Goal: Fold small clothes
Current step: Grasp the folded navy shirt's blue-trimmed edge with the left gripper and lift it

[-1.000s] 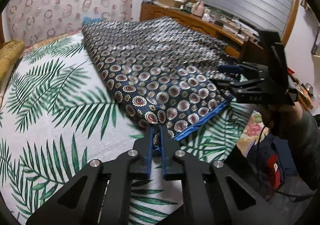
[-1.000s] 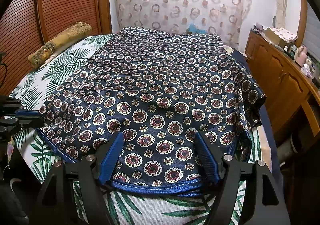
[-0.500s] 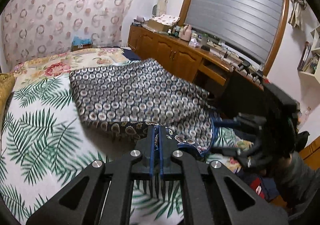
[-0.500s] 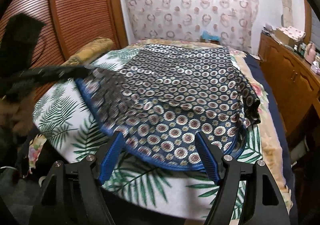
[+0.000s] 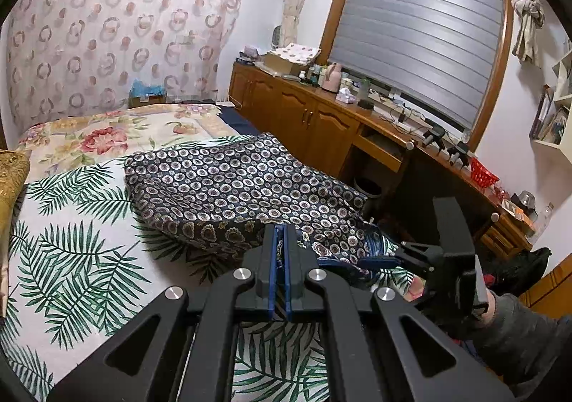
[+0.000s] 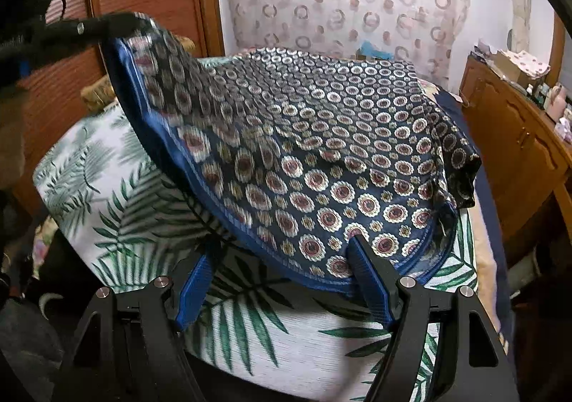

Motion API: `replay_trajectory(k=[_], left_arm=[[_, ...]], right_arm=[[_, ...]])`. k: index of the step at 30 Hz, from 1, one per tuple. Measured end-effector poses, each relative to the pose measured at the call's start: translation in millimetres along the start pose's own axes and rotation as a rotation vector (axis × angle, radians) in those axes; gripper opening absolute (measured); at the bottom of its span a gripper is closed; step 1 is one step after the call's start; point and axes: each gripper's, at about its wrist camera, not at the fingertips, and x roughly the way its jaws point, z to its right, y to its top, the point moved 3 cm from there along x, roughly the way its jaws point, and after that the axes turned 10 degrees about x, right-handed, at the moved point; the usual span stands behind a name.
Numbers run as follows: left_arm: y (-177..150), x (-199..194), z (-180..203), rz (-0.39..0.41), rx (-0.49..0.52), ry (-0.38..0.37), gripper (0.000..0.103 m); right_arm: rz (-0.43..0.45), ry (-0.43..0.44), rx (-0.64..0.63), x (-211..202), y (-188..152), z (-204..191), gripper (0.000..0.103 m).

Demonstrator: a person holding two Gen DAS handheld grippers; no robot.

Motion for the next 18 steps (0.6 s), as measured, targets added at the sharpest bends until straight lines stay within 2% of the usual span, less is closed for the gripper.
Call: replay_trajectory(k=[5,10,15,17,18], left_arm=[[1,-3,-4,0.011,-0.017,0.008,0.004],[-2,-4,-7,0.015,-0.029,0.011,0.004],[-6,-7,-11,0.018,-0.044,0.016,0.004],[-8,-7,-12,0.017,-0.049,0.016,0.004],[-9,-8,-13,0.018,-0.052,0.016,0.004]], right_arm=[[0.011,-0.059,-0.031,4,4,4,0.075],[0.033,-0.135,-0.07,10,13,12,0.056],[0.038,-0.218,-0.156,24,21,17,0.049],[0.046,-0.224,-0.183,27,23,15,0.04],[0.046,-0.235,-0.193,30,24,15,0.026]])
